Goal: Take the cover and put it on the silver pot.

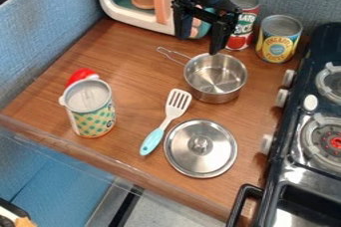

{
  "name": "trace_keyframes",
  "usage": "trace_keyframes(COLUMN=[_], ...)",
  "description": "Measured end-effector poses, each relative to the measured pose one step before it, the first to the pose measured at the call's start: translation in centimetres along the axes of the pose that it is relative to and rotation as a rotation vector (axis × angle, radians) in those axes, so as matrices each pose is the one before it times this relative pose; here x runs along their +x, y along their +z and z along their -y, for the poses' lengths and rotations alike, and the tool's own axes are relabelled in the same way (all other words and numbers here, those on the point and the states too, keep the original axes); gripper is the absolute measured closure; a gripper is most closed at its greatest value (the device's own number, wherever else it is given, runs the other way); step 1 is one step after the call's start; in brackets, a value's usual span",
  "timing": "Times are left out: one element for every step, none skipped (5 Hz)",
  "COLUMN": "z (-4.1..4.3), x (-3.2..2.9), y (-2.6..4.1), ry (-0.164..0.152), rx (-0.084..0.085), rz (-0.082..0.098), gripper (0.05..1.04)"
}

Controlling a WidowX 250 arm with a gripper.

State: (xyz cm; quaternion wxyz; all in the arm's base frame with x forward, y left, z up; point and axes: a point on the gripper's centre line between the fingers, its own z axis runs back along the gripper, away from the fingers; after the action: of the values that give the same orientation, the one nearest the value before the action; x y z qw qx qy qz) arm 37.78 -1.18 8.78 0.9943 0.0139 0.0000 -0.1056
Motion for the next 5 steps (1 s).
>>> trace_keyframes(z=[0.162, 1.787, 1.788, 1.002, 0.406], x=[-0.303, -2.27, -1.978, -0.739, 0.103], y=[-1.801, -3.016, -1.489, -1.362, -1.169], ry=[0.0108, -0.038, -0.0463, -0.0401, -0.0046], rx=[-0.007, 0.0044, 0.0351, 0.0101, -0.0007], rz=[-0.0423, -0.0611, 0.0189, 0.0011, 0.0086], gripper=[0.084, 0.084, 0.084, 0.084, 0.084])
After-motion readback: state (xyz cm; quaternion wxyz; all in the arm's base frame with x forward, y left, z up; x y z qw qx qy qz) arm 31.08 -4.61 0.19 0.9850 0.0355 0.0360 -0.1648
